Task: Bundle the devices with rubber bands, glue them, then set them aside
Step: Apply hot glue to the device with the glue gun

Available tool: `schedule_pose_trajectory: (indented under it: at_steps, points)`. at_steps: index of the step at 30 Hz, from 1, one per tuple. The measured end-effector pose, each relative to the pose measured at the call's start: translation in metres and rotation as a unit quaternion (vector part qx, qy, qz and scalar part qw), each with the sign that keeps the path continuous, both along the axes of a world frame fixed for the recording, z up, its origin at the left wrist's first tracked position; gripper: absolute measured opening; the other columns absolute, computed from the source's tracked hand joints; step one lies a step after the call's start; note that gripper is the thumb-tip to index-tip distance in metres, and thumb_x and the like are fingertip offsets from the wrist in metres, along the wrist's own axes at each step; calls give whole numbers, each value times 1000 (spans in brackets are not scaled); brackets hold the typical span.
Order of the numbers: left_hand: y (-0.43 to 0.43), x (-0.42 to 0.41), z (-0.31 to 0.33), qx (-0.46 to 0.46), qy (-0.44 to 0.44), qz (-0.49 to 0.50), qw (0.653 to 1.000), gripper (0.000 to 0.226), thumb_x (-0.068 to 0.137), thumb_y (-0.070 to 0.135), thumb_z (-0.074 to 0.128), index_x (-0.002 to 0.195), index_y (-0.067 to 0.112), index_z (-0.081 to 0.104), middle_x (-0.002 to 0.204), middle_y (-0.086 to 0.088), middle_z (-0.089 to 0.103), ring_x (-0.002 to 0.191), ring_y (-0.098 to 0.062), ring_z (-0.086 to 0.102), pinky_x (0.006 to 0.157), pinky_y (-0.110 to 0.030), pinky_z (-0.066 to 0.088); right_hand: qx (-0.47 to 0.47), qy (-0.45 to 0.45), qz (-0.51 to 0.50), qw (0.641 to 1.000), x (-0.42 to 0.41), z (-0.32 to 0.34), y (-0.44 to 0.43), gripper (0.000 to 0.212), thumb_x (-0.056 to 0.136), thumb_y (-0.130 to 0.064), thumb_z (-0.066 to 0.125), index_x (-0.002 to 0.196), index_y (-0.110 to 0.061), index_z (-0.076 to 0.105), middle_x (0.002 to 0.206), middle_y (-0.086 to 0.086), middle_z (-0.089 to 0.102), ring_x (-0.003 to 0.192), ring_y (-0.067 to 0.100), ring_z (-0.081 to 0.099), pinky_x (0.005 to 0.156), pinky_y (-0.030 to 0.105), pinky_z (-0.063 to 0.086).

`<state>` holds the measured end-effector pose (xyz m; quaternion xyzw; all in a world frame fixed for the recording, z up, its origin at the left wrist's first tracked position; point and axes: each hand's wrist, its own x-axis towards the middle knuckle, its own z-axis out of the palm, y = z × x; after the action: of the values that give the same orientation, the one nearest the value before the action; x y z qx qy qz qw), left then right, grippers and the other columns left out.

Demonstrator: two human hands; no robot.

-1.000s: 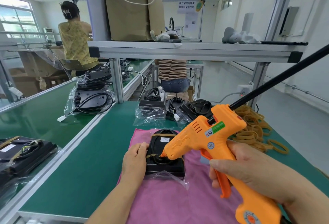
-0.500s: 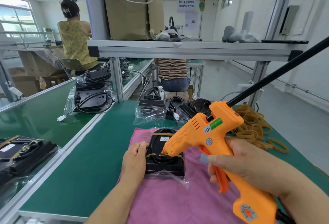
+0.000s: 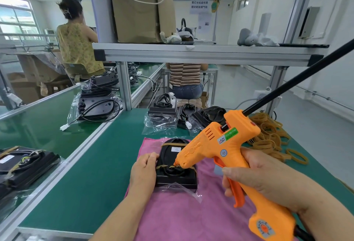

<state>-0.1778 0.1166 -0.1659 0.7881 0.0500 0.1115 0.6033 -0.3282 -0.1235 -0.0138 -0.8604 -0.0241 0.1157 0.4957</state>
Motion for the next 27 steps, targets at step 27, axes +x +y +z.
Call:
schedule_pose_trajectory:
  at_steps: [27]
  points:
    - [2,2,-2,12,-8,-1,1000,26,95,31,52,81,34,74,88,13,71,89,-2,61,74,-27,44,350,-11,-158,923,8,-31,-34,46,78,-24,68,119,-4,64,111,19,72,101,35,71,80,53,59]
